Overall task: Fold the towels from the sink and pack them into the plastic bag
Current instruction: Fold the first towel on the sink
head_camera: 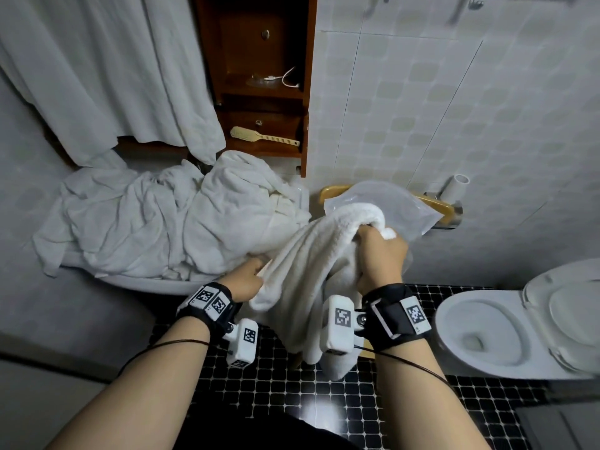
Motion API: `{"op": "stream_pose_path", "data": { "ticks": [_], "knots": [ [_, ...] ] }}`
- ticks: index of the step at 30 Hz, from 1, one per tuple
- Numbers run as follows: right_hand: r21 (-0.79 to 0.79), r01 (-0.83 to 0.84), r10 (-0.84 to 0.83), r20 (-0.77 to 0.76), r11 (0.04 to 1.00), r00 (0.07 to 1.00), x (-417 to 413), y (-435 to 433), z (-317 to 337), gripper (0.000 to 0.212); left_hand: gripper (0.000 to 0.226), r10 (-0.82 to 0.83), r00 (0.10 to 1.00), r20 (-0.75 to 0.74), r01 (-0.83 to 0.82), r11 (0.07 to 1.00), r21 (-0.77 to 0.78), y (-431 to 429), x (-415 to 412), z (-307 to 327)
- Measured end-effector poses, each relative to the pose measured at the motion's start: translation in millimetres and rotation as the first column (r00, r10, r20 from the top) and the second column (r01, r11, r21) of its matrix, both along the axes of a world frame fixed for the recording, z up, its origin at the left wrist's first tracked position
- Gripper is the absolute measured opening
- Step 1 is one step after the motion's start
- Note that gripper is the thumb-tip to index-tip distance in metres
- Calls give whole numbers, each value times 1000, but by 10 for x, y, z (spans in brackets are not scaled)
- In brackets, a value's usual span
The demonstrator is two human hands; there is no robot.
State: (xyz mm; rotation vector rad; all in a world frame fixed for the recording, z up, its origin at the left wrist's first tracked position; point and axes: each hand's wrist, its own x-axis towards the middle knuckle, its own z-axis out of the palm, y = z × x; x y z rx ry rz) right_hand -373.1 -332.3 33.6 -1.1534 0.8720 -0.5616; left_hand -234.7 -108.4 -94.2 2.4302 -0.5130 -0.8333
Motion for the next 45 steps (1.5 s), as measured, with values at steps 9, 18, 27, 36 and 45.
{"op": "stream_pose_path", "data": {
  "ticks": [9,18,27,36,45],
  "knots": [
    [-459,-343,277,-207,819,938,-57,40,-220,66,16,56,986,157,16,905,-424,-242,-179,935],
    [-385,-578,585,-111,720,803,31,440,-292,18,33,-129,982,140,176,893,-414,-234,-313,1465],
    [-77,-67,74,88,995,993,51,311,-184,18,42,-3,1000,-2,3,999,46,103,-222,887],
    [111,211,-209,-28,971,978,-42,117,-341,9,56,281,954,103,-294,943,156,320,20,753],
    [157,329,-319,-85,931,944,-199,27,-314,19,18,550,808,213,-513,834,-204,144,-7,771]
  ]
}}
